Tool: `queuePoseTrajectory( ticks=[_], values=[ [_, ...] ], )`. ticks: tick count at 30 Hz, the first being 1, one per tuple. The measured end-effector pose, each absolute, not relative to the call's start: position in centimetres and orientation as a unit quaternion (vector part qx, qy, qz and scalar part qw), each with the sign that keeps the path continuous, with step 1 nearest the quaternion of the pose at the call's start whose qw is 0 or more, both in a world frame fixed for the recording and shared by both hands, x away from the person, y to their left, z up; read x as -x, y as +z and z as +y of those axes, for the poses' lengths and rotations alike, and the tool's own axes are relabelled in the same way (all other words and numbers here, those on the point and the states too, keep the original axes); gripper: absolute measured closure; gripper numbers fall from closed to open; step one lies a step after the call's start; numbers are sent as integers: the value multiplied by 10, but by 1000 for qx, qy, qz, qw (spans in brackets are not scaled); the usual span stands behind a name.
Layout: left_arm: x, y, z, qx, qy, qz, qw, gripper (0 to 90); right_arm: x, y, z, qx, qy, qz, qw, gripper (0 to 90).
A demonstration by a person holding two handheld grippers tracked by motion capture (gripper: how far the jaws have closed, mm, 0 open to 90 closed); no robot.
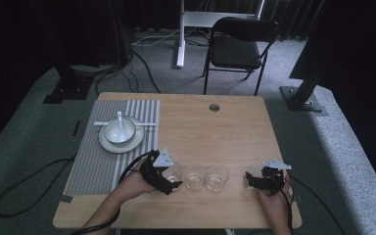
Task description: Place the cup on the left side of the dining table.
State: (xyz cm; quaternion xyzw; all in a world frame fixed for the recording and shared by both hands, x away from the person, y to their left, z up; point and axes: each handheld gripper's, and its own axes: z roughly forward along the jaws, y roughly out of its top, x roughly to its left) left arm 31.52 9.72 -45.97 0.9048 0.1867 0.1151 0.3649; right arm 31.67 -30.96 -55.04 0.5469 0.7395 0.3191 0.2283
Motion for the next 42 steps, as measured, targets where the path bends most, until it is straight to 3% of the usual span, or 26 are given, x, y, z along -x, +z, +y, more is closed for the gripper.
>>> queuePoseTrajectory(
  ticks=[22,42],
  values=[
    [-322,-452,55,-921,92,157,344,20,-317,-550,-310,-547,319,740,228,117],
    [-330,-463,19,-943,86,178,267,21,-317,-550,-310,-547,319,740,228,117]
  ],
)
